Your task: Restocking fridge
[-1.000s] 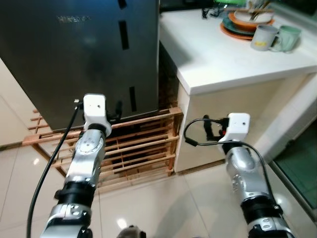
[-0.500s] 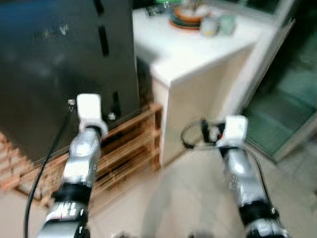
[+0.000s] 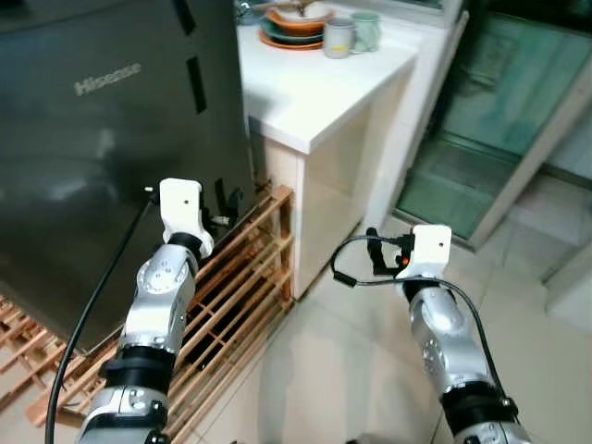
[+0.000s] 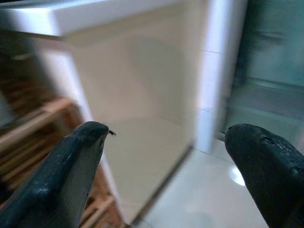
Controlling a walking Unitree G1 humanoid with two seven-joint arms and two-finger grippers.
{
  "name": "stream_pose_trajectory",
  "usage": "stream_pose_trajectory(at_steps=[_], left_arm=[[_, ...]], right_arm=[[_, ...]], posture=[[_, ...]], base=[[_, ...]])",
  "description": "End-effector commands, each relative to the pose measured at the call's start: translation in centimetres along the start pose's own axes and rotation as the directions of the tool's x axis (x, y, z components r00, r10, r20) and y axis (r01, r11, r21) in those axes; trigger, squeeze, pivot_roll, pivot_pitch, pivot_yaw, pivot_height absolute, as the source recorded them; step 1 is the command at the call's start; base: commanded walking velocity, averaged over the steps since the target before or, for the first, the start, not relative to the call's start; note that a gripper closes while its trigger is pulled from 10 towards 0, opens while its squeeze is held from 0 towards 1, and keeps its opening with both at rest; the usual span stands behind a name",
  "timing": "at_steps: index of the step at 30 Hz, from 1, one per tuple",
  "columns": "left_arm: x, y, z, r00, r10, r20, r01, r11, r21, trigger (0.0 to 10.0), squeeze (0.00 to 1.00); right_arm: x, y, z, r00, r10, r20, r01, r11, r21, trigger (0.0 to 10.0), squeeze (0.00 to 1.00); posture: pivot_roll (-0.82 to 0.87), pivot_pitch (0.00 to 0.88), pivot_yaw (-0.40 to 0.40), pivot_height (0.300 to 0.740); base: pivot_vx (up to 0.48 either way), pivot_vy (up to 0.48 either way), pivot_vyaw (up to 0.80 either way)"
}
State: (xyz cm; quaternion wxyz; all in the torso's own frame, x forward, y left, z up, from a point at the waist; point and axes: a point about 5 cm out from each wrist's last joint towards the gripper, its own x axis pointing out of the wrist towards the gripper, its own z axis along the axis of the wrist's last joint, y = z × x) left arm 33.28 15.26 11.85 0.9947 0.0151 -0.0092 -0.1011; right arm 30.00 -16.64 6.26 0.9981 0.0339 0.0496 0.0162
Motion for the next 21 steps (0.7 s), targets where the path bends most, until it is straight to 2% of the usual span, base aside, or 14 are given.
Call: stream_pose_trajectory(at_steps=[1,6,9,19,21], left_arm=[[0.1,-0.1,0.5,0.999,-0.026,0.031,0.026,1.000,0.008,10.0,0.00],[0.4,-0.4,0.7,0.997,-0.063,0.037,0.065,0.997,-0.045,10.0,0.00],[0.7,-0.7,1.0,0.994,-0.101,0.043,0.103,0.994,-0.041,10.0,0.00],[0.9,-0.2,1.2,0.994,-0.091,0.056,0.093,0.995,-0.026,10.0,0.00],[0.6,0.0,1.5,0.993,-0.082,0.080,0.082,0.997,0.007,10.0,0.00]], right_arm=[[0.3,0.1,1.3,0.998,-0.013,0.061,0.012,1.000,0.017,10.0,0.00],[0.2,-0.1,1.4,0.997,-0.026,0.070,0.024,1.000,0.017,10.0,0.00],[0.2,-0.5,1.8,0.995,-0.041,0.087,0.039,0.999,0.015,10.0,0.00],[0.5,-0.7,1.8,0.997,-0.038,0.074,0.037,0.999,0.011,10.0,0.00],[0.8,-0.6,1.8,0.997,-0.028,0.072,0.027,1.000,0.009,10.0,0.00]], posture=[[-0.06,0.000,0.063,0.740],[-0.09,0.000,0.083,0.740],[-0.09,0.000,0.083,0.740],[-0.05,0.000,0.052,0.740],[-0.03,0.000,0.046,0.740]], base=[[0.000,0.000,0.00],[0.000,0.000,0.00],[-0.450,0.000,0.00],[-0.450,0.000,0.00],[0.000,0.000,0.00]])
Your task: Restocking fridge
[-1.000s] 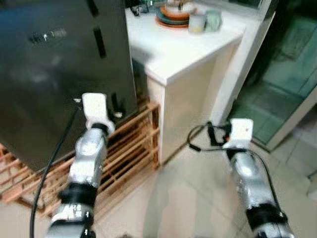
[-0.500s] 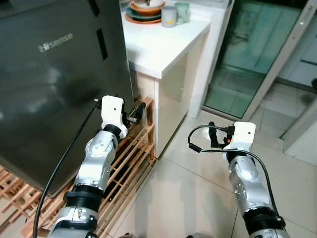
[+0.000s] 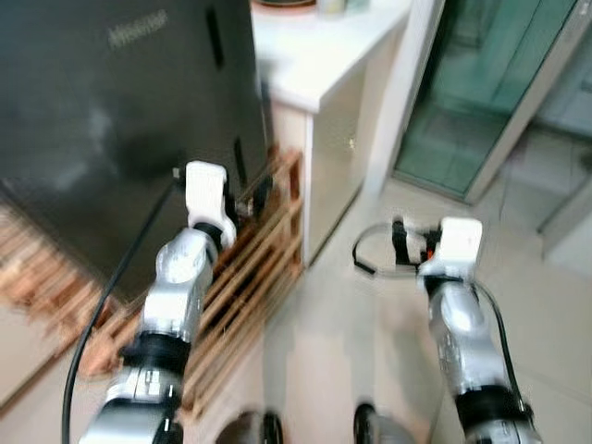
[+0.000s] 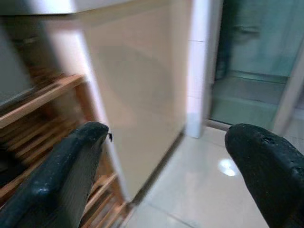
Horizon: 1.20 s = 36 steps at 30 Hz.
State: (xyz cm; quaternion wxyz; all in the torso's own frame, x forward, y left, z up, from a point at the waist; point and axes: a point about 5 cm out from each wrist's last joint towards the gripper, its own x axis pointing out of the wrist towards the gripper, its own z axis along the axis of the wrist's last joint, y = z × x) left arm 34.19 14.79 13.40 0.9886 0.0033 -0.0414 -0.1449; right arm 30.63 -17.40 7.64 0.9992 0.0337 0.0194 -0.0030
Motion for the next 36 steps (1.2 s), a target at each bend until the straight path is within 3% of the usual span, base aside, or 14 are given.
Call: stream_pose_trajectory(at_steps=[1,13,16,22,36], left_arm=[[-0.5,0.3,-0.1,1.000,0.004,0.013,-0.005,1.000,0.017,10.0,0.00],[-1.2,1.0,-0.5,0.998,0.062,0.005,-0.062,0.998,0.001,10.0,0.00],[-1.1,1.0,-0.7,0.997,0.079,-0.003,-0.079,0.995,0.057,10.0,0.00],[-1.2,0.8,-0.8,0.996,0.088,-0.002,-0.087,0.993,0.077,10.0,0.00],[-1.5,1.5,0.8,0.992,0.084,0.098,-0.081,0.996,-0.035,10.0,0.00]], right_arm=[[0.4,0.2,0.3,1.000,0.010,0.006,-0.010,1.000,0.007,10.0,0.00],[0.3,-0.4,0.2,1.000,-0.001,0.003,0.001,1.000,-0.008,10.0,0.00],[0.0,-1.1,0.0,1.000,-0.017,0.004,0.018,0.999,-0.036,10.0,0.00],[-0.3,-2.0,0.0,0.999,-0.044,0.011,0.044,0.998,-0.032,10.0,0.00],[0.6,-1.2,0.1,1.000,-0.021,0.007,0.022,1.000,-0.020,10.0,0.00]], posture=[[-0.03,0.000,0.044,0.740],[-0.02,0.000,0.030,0.740],[-0.02,0.000,0.030,0.740],[-0.02,0.000,0.029,0.740],[0.01,0.000,0.029,0.740]], base=[[0.000,0.000,0.00],[0.000,0.389,-0.56],[0.000,0.320,-0.53],[0.000,0.000,0.00],[0.000,0.398,0.00]])
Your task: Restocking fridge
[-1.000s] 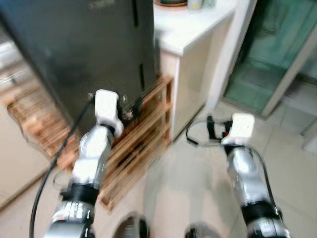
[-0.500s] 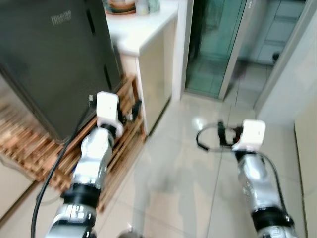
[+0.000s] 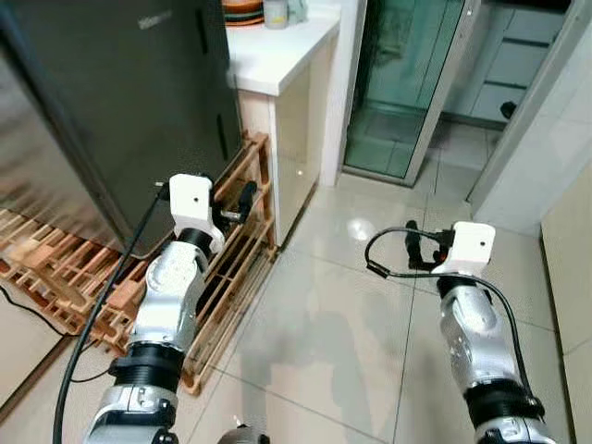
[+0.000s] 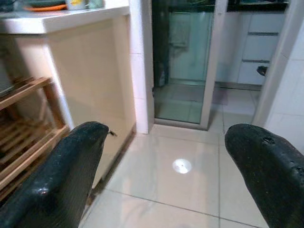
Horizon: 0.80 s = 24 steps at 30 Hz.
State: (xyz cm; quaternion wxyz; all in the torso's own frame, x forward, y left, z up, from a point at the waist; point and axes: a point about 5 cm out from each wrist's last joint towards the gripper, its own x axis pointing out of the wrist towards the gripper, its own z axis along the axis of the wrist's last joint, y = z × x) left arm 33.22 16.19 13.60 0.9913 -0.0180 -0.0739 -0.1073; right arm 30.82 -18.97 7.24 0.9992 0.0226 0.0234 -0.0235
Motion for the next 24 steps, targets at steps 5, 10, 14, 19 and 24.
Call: stream_pose_trajectory(at_steps=[5,10,14,19,24], left_arm=[[-0.8,1.0,0.5,0.999,0.018,0.030,-0.018,1.000,0.008,10.0,0.00],[-1.2,0.7,1.2,0.996,-0.004,0.085,0.004,1.000,0.001,10.0,0.00],[-1.7,0.6,1.8,0.992,-0.020,0.121,0.018,1.000,0.015,10.0,0.00],[-2.0,0.5,3.2,0.985,-0.028,0.168,0.020,0.999,0.049,10.0,0.00],[-1.4,1.2,5.5,0.969,0.028,0.246,-0.044,0.997,0.060,10.0,0.00]], right_arm=[[0.7,0.7,0.4,0.999,0.031,0.008,-0.031,0.999,0.006,10.0,0.00],[0.8,1.3,0.3,0.998,0.054,0.008,-0.055,0.998,0.010,10.0,0.00],[0.9,1.6,0.3,0.998,0.066,0.008,-0.066,0.998,0.010,10.0,0.00],[1.1,1.7,0.3,0.997,0.074,0.010,-0.074,0.997,0.012,10.0,0.00],[1.2,1.9,0.3,0.996,0.085,0.010,-0.085,0.996,0.011,10.0,0.00]], posture=[[0.02,0.000,0.018,0.740],[0.03,0.000,0.012,0.740],[0.04,0.000,0.010,0.740],[0.05,0.000,0.008,0.740],[0.05,0.000,-0.002,0.740]], base=[[0.000,0.463,0.00],[0.000,0.461,0.00],[0.000,0.229,0.00],[0.000,0.000,0.00],[0.000,0.000,0.00]])
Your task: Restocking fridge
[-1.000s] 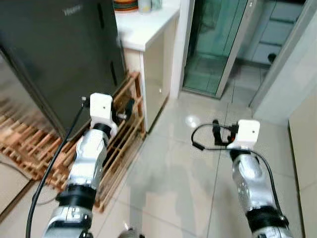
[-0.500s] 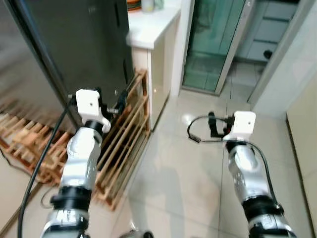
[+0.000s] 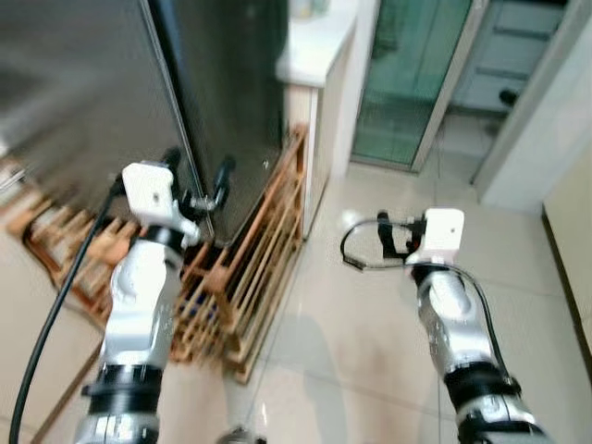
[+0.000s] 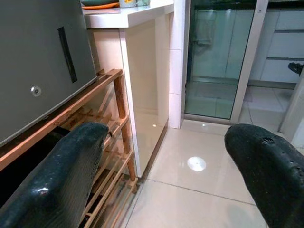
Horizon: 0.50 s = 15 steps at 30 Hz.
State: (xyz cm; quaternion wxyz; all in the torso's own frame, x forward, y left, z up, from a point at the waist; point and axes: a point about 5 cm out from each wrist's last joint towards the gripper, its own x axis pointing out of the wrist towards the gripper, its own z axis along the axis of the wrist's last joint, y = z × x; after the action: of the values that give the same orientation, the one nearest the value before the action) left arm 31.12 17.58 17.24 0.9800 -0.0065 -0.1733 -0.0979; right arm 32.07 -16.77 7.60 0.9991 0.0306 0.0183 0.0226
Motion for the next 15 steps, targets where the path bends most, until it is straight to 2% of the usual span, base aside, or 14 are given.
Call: stream_pose_trajectory(at_steps=[1,2,4,9,11,15], left_arm=[[1.0,0.7,1.9,0.997,0.047,0.068,-0.049,0.998,0.032,10.0,0.00],[1.5,1.1,2.0,0.995,0.078,0.060,-0.082,0.994,0.066,10.0,0.00],[1.9,1.1,1.7,0.994,0.103,0.044,-0.104,0.994,0.024,10.0,0.00],[3.0,0.1,-1.1,0.986,0.128,-0.108,-0.122,0.991,0.060,10.0,0.00],[3.3,0.0,-1.7,0.981,0.146,-0.130,-0.143,0.989,0.035,10.0,0.00],[4.4,-0.9,-1.9,0.984,0.112,-0.137,-0.108,0.993,0.037,10.0,0.00]], right_arm=[[0.1,-0.3,0.0,1.000,-0.005,0.001,0.005,1.000,-0.003,10.0,0.00],[0.1,-0.3,0.0,1.000,0.000,-0.001,0.000,1.000,-0.004,10.0,0.00],[0.2,-0.2,0.1,1.000,0.008,0.000,-0.008,1.000,-0.005,10.0,0.00],[0.5,0.1,0.4,0.999,0.046,0.009,-0.045,0.999,-0.020,10.0,0.00],[0.3,0.2,0.7,0.998,0.065,0.022,-0.064,0.998,-0.022,10.0,0.00],[-0.4,0.6,0.4,0.995,0.095,0.026,-0.094,0.995,-0.038,10.0,0.00]], posture=[[0.05,0.000,-0.005,0.740],[0.06,0.000,-0.012,0.740],[0.06,0.000,-0.021,0.740],[0.05,0.000,-0.025,0.740],[0.04,0.000,-0.023,0.740],[0.01,0.000,-0.012,0.740]], base=[[0.000,0.000,0.00],[0.000,0.000,0.00],[0.000,0.000,0.00],[0.000,0.000,0.00],[0.000,0.000,0.00],[0.000,0.000,0.00]])
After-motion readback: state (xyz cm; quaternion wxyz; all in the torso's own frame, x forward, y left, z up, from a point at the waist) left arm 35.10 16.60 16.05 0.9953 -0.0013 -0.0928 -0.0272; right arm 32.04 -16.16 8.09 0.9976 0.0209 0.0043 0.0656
